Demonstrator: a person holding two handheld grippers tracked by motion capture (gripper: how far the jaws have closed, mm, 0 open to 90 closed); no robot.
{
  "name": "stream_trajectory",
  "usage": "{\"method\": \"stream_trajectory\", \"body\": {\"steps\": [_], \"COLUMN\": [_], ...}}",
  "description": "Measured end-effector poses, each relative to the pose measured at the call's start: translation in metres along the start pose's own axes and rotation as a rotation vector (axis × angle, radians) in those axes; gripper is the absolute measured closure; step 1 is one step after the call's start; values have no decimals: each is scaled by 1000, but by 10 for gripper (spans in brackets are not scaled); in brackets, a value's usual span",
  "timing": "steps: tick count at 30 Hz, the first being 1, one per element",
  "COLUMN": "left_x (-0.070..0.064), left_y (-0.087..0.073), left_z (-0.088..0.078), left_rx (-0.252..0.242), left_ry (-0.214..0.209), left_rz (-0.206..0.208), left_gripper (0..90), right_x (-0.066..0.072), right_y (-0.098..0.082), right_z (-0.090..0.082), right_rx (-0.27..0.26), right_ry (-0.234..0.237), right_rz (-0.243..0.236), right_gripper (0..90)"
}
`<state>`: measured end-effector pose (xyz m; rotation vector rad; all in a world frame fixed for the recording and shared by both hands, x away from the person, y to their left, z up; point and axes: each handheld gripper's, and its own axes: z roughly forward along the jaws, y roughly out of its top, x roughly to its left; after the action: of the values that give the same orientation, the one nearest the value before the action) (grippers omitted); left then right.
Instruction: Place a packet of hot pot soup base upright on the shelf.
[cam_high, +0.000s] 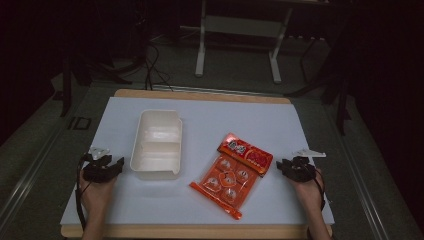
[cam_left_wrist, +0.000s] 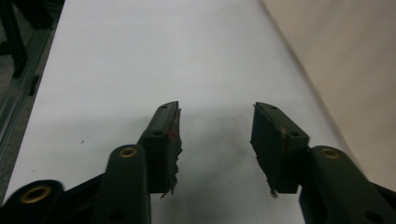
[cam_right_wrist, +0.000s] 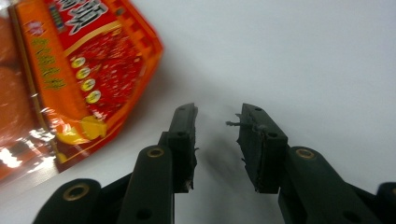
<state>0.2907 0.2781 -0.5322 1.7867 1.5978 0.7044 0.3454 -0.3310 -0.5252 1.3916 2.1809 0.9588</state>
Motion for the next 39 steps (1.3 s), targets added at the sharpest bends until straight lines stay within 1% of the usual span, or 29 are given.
{"method": "stream_trajectory", "body": {"steps": [1, 3, 4, 5, 6, 9, 10, 11, 12, 14, 16, 17, 18, 19, 20, 24, 26, 29, 31, 33, 39], "left_x": [0, -1, -1, -1, -2, -3, -3, -3, -2, -1, -1, -1, -1, -1, -1, -2, -3, -3, -3, -4, -4], "left_y": [0, 0, 0, 0, 0, 0, 0, 0, 0, 0, 0, 0, 0, 0, 0, 0, 0, 0, 0, 0, 0], "left_z": [0, 0, 0, 0, -2, -3, -4, -4, -3, -4, -3, -3, -2, -1, -1, -2, -2, -1, -1, -2, -1], "left_rx": [-1, 0, -1, -1, -10, -24, -27, -27, -24, -23, -12, -12, 3, 6, 8, 15, 18, 18, 18, 18, 19], "left_ry": [-2, -8, -22, -22, -28, -32, -30, -30, -39, -37, -38, -38, -43, -47, -42, -40, -40, -40, -39, -41, -43], "left_rz": [5, 9, 15, 15, 37, 48, 50, 50, 36, 31, 21, 21, 2, 0, 3, 15, 22, 19, 22, 25, 23], "left_gripper": [534, 533, 531, 528, 523, 523, 522, 522, 522, 522, 521, 520, 523, 527, 530, 533, 532, 532, 532, 532, 530], "right_x": [2, 4, 6, 6, 8, 9, 9, 9, 10, 9, 7, 7, 7, 7, 8, 10, 12, 14, 15, 15, 13], "right_y": [0, 0, 1, 1, 2, 3, 4, 4, 6, 9, 12, 12, 16, 17, 20, 27, 33, 39, 42, 45, 53], "right_z": [1, 3, 3, 3, 2, 1, -1, -1, -2, -4, -7, -7, -9, -9, -9, -7, -1, 5, 9, 13, 25], "right_rx": [4, 16, 17, 17, 19, 13, 10, 10, 13, 6, -7, -7, -25, -33, -41, -46, -44, -36, -32, -28, -6], "right_ry": [-3, 12, 11, 11, 19, 25, 42, 42, 68, 79, 122, 122, 151, 165, 175, 184, 185, 193, 202, 198, 208], "right_rz": [-10, -24, -30, -30, -42, -45, -54, -54, -63, -69, -66, -66, -63, -59, -60, -73, -83, -99, -100, -101, -82], "right_gripper": [648, 638, 629, 629, 617, 600, 577, 577, 558, 536, 511, 511, 490, 482, 470, 450, 440, 434, 416, 400, 353]}}
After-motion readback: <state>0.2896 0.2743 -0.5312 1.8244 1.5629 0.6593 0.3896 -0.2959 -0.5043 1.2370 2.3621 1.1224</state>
